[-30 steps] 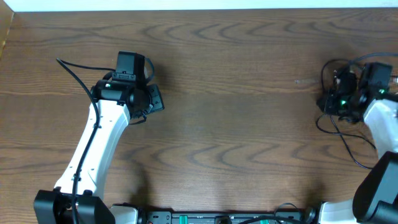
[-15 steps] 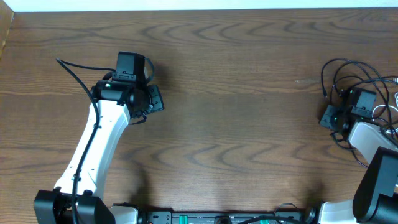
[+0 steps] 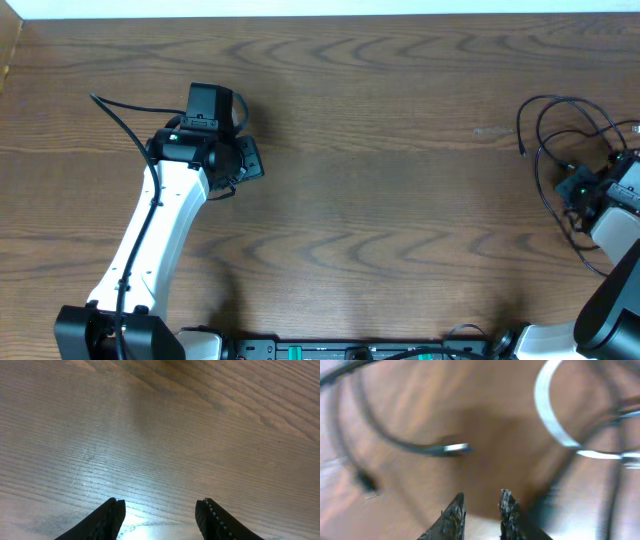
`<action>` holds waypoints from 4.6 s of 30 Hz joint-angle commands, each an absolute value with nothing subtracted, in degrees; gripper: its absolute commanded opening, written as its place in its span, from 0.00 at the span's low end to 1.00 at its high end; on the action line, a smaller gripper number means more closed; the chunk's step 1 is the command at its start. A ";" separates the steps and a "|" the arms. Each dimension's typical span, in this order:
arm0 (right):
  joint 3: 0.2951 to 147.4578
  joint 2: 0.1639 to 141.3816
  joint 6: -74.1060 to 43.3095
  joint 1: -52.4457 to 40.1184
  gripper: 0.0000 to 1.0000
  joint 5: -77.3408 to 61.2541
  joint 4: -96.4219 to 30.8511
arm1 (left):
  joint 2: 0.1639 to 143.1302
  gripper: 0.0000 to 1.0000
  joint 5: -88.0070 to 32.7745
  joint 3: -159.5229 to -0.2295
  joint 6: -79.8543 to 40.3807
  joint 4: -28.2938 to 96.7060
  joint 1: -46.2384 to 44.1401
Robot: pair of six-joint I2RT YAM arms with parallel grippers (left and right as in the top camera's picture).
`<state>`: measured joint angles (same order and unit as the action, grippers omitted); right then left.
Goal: Untangle cables
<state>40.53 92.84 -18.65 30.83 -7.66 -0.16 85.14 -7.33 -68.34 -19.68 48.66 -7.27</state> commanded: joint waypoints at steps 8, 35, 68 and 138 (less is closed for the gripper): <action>52.45 84.97 -3.81 19.31 0.52 -18.81 -28.14 | 85.73 0.54 2.42 -68.47 -16.71 47.88 -9.45; 48.12 56.64 -5.13 -4.05 0.99 -2.09 -40.66 | 61.21 0.77 2.44 -50.54 -16.03 50.70 -15.57; 25.43 15.38 -5.06 -4.19 0.99 1.32 -14.76 | 40.84 0.98 3.07 -47.09 -16.12 50.26 -15.57; 0.32 0.32 4.36 -3.84 0.99 -2.04 -4.27 | 0.40 0.98 -3.86 -1.67 -10.04 -0.27 -0.97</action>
